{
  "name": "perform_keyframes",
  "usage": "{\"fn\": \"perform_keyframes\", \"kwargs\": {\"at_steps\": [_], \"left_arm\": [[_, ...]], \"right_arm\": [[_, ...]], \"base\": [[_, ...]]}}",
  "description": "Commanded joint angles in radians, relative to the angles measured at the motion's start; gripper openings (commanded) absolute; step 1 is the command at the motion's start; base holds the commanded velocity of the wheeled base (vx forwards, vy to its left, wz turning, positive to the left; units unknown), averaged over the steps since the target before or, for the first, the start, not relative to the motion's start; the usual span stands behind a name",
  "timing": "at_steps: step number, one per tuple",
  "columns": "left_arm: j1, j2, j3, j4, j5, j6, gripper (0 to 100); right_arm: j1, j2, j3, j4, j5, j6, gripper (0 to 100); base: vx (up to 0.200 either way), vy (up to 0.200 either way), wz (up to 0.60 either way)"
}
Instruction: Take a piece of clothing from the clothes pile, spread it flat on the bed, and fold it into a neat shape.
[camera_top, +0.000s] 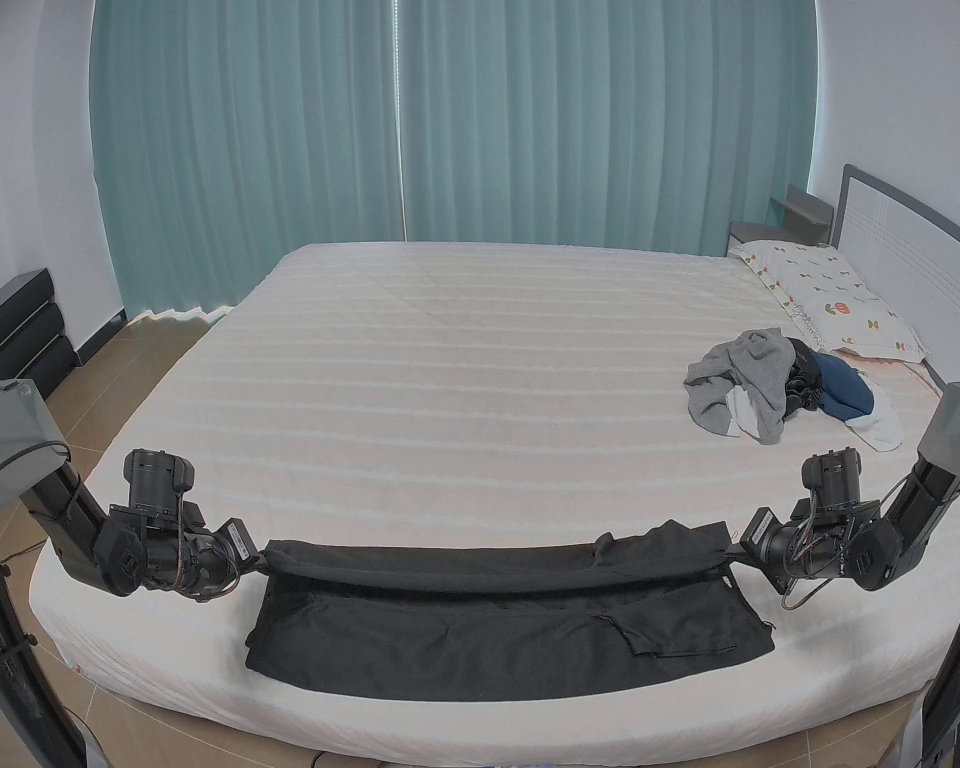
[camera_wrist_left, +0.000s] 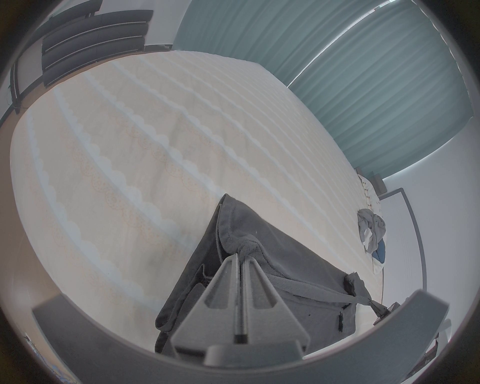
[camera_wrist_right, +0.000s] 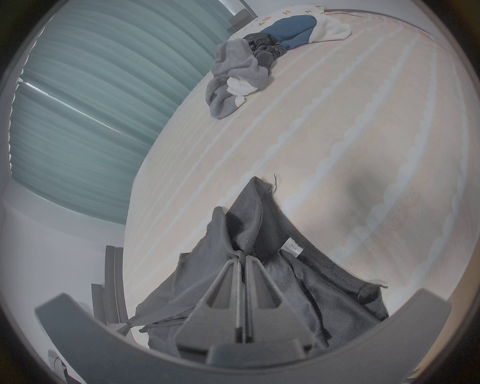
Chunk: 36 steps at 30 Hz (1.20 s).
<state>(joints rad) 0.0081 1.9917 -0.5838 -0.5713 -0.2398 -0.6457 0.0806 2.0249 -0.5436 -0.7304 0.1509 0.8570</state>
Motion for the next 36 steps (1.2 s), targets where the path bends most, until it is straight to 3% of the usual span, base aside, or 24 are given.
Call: {"fn": "perform_keyframes", "kwargs": {"at_steps": [1,8,15,25,26,27,28,36], "left_arm": [[0.007,-0.007,0.007,-0.052,0.000,-0.011,0],[0.007,-0.008,0.033,-0.088,-0.001,-0.038,0],[0.004,0.002,0.047,0.018,0.000,0.103,0],[-0.002,0.038,0.048,0.021,0.011,0.112,0],[-0.002,0.039,0.048,0.024,0.011,0.112,0],[-0.003,0.039,0.048,0.027,0.011,0.112,0],[-0.005,0.038,0.050,0.027,0.011,0.112,100],[-0.003,0.012,0.041,0.027,0.013,0.104,100]], "right_arm": [[-0.007,-0.029,0.005,-0.001,0.003,0.005,0],[-0.007,-0.045,0.030,0.008,0.006,-0.004,0],[-0.002,-0.017,0.065,0.008,0.009,-0.076,0],[0.019,0.061,0.068,0.000,0.016,-0.112,0],[0.019,0.061,0.068,0.000,0.016,-0.110,100],[0.019,0.063,0.067,-0.001,0.016,-0.110,100],[0.019,0.061,0.065,-0.001,0.016,-0.110,100],[-0.005,-0.008,0.054,-0.003,0.027,-0.096,100]], "base": [[0.000,0.000,0.00],[0.000,0.000,0.00],[0.000,0.000,0.00],[0.000,0.000,0.00],[0.000,0.000,0.00],[0.000,0.000,0.00],[0.000,0.000,0.00],[0.000,0.000,0.00]]}}
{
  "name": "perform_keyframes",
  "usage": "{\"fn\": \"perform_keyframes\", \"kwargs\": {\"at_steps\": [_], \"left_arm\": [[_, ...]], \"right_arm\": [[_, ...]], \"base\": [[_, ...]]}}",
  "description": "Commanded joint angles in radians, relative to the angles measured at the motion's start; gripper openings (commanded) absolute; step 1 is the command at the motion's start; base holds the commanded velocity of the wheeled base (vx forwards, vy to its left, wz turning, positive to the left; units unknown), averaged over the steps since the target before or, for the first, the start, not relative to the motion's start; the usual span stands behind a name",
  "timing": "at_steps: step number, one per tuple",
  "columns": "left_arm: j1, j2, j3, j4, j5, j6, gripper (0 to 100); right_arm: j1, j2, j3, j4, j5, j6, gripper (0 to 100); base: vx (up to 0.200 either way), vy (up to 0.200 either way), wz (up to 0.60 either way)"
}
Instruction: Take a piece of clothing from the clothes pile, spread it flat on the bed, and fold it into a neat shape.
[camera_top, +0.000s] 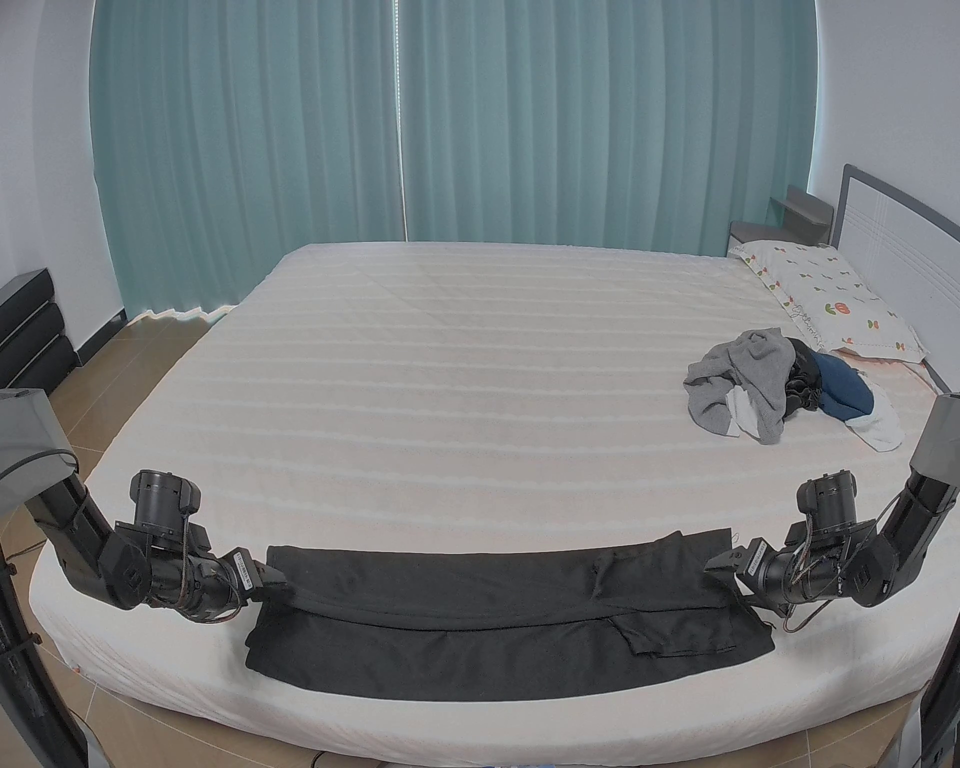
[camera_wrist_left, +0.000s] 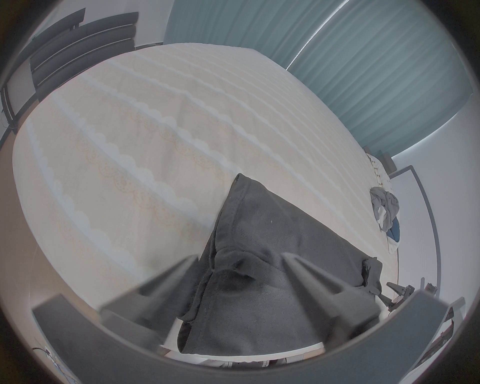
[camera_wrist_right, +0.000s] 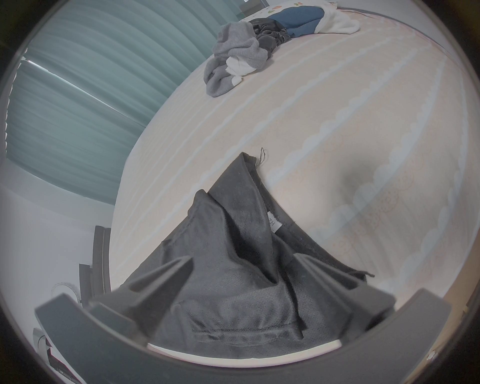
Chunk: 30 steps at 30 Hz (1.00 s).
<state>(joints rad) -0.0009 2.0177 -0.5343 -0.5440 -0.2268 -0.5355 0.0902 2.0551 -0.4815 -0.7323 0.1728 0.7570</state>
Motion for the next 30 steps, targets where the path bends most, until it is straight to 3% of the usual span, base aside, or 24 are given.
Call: {"fn": "perform_keyframes", "kwargs": {"at_steps": [1,5,10,24,25,30], "left_arm": [[0.010,-0.019,-0.016,-0.001,0.000,-0.011,100],[0.025,-0.011,-0.053,-0.010,0.000,-0.035,100],[0.021,0.070,-0.156,-0.028,0.000,-0.144,100],[0.022,0.257,-0.293,-0.056,0.037,-0.146,100],[0.022,0.256,-0.294,-0.059,0.038,-0.146,0],[0.028,0.257,-0.294,-0.070,0.043,-0.150,0]], "right_arm": [[-0.023,-0.050,-0.011,0.001,0.011,0.004,100],[-0.046,-0.067,-0.032,0.001,0.045,0.005,100],[-0.061,-0.016,-0.078,-0.001,0.050,0.015,100],[-0.090,0.083,-0.187,0.010,0.083,0.056,100],[-0.090,0.091,-0.193,0.010,0.083,0.056,100],[-0.090,0.123,-0.216,0.004,0.083,0.059,100]], "base": [[0.000,0.000,0.00],[0.000,0.000,0.00],[0.000,0.000,0.00],[0.000,0.000,0.00],[0.000,0.000,0.00],[0.000,0.000,0.00]]}}
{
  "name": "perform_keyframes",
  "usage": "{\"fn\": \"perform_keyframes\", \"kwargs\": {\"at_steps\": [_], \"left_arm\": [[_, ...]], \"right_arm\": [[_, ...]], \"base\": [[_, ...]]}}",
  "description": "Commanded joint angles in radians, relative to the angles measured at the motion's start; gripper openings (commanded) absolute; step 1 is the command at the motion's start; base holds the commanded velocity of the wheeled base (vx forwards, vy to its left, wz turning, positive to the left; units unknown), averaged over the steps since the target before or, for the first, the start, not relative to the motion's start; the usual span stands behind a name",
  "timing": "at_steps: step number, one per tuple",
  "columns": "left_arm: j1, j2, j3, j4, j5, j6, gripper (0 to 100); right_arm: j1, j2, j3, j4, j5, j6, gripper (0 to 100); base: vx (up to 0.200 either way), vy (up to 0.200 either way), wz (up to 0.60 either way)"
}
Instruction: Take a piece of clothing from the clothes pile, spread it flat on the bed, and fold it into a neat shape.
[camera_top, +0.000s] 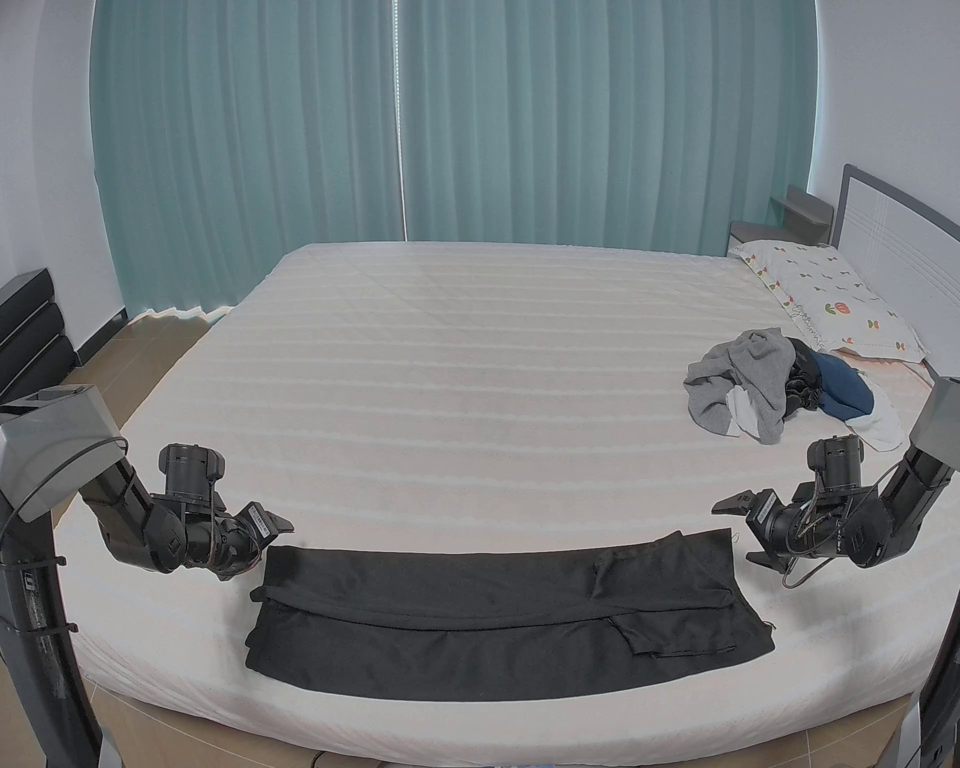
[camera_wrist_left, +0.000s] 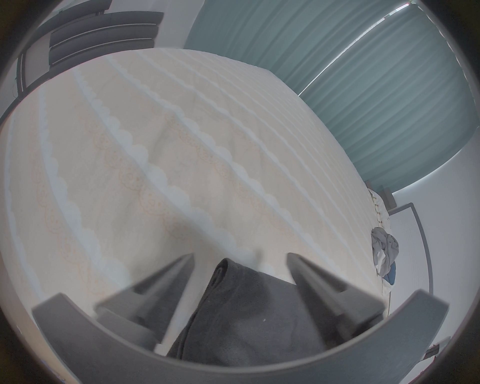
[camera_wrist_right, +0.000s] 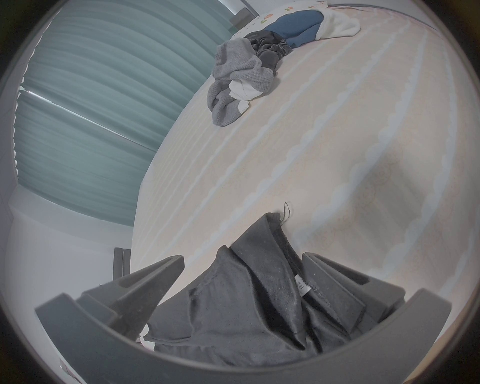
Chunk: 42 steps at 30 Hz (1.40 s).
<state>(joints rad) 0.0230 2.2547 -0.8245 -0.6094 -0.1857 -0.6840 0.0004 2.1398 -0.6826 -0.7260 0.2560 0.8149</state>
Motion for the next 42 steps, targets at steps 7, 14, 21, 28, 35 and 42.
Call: {"fn": "perform_keyframes", "kwargs": {"at_steps": [7,14,21,28,35,42], "left_arm": [[0.015,0.011,0.016,-0.063,0.054,-0.061,0],[0.017,0.016,0.021,-0.081,0.077,-0.068,0],[0.025,0.019,0.019,-0.082,0.086,-0.071,0],[0.031,0.022,0.019,-0.101,0.085,-0.072,0],[0.032,0.013,0.021,-0.115,0.065,-0.111,0],[0.032,0.009,0.024,-0.115,0.012,-0.112,100]], "right_arm": [[0.000,0.094,-0.045,-0.016,-0.003,0.004,100],[0.000,0.132,-0.048,-0.086,-0.003,0.006,0],[-0.003,0.146,-0.049,-0.109,-0.012,0.003,0],[-0.040,0.137,-0.060,-0.118,-0.011,0.006,0],[-0.048,0.141,-0.055,-0.130,-0.011,0.015,0],[-0.050,0.135,-0.046,-0.142,-0.009,0.020,100]], "base": [[0.000,0.000,0.00],[0.000,0.000,0.00],[0.000,0.000,0.00],[0.000,0.000,0.00],[0.000,0.000,0.00],[0.000,0.000,0.00]]}}
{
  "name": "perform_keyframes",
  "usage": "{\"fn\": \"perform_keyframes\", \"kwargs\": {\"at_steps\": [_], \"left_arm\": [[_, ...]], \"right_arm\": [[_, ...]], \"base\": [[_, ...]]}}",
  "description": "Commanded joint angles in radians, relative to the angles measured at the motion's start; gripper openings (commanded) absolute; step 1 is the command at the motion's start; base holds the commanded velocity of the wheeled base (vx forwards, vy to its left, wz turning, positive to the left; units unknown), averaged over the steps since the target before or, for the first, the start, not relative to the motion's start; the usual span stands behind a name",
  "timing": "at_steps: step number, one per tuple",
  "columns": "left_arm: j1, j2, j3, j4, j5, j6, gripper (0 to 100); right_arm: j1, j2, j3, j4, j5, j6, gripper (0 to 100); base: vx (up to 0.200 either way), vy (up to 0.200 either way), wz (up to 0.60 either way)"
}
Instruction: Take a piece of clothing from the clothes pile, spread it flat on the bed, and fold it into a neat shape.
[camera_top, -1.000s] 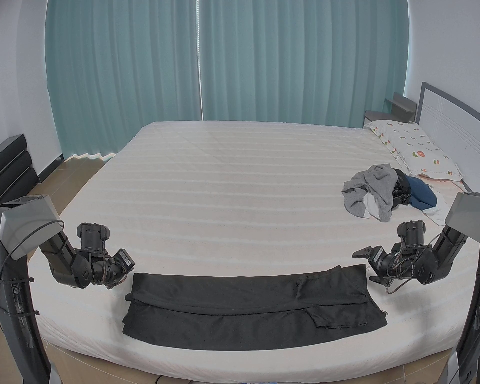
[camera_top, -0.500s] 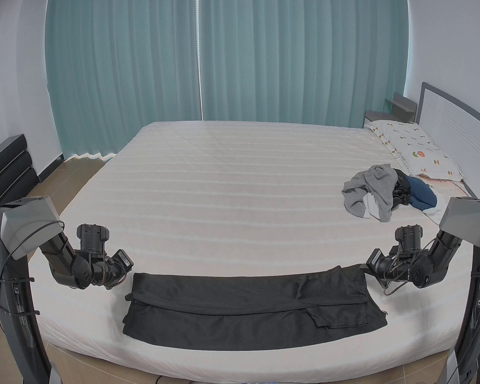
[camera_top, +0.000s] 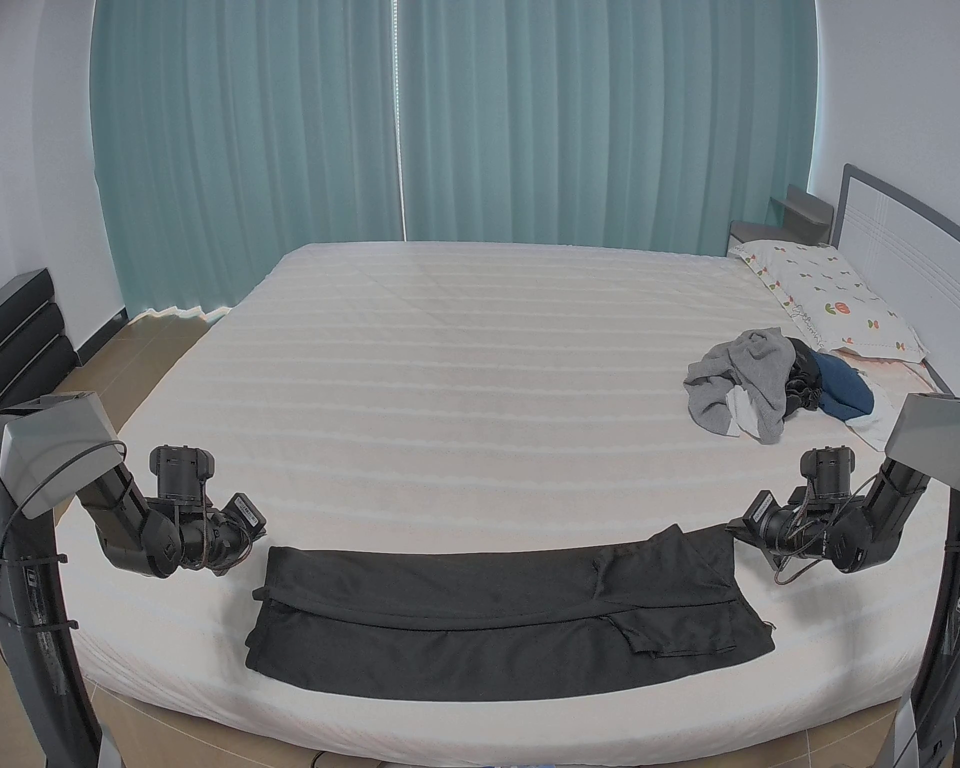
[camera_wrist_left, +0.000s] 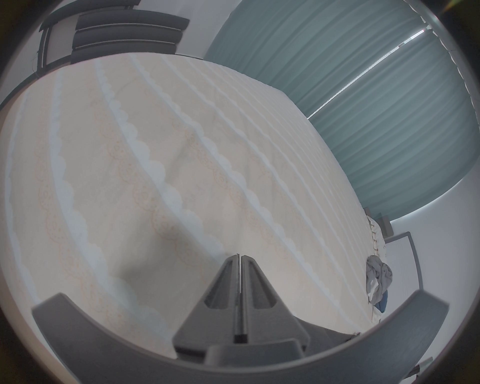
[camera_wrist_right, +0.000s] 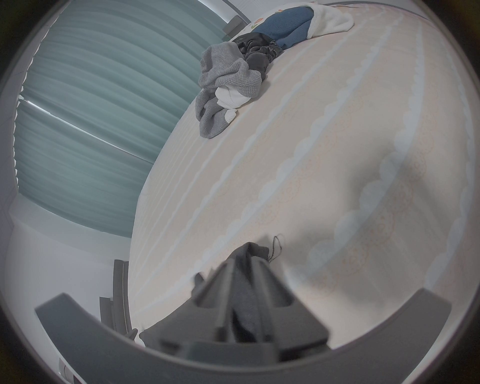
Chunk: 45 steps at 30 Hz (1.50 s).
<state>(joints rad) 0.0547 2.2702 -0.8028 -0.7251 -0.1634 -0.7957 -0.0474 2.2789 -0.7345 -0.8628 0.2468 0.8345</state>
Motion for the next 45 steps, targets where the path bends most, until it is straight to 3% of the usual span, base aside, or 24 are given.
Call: {"fn": "perform_keyframes", "kwargs": {"at_steps": [1,11,19,23,24,36,38,45], "left_arm": [[0.001,-0.006,0.002,0.001,-0.011,0.000,100],[-0.003,-0.032,0.043,-0.004,-0.197,0.013,100],[-0.009,-0.008,0.070,-0.057,-0.197,0.133,100],[-0.009,-0.008,0.070,-0.057,-0.196,0.136,100],[-0.009,-0.008,0.071,-0.057,-0.196,0.136,0],[0.008,0.002,0.066,-0.062,-0.150,0.132,0],[0.014,0.002,0.070,-0.086,-0.114,0.121,0],[0.025,0.009,0.073,-0.135,-0.107,0.061,0]], "right_arm": [[-0.002,-0.004,0.006,-0.005,0.002,0.000,100],[-0.002,-0.030,0.030,-0.005,0.006,0.002,100],[0.008,-0.056,0.040,-0.004,0.011,0.043,100],[0.004,-0.056,0.040,-0.004,0.009,0.043,100],[0.004,-0.056,0.040,-0.004,0.009,0.043,100],[-0.006,-0.059,0.038,-0.005,0.009,0.045,100],[-0.006,-0.061,0.038,-0.005,0.009,0.045,100],[-0.006,-0.065,0.040,-0.005,0.009,0.045,100]], "base": [[0.000,0.000,0.00],[0.000,0.000,0.00],[0.000,0.000,0.00],[0.000,0.000,0.00],[0.000,0.000,0.00],[0.000,0.000,0.00],[0.000,0.000,0.00],[0.000,0.000,0.00]]}}
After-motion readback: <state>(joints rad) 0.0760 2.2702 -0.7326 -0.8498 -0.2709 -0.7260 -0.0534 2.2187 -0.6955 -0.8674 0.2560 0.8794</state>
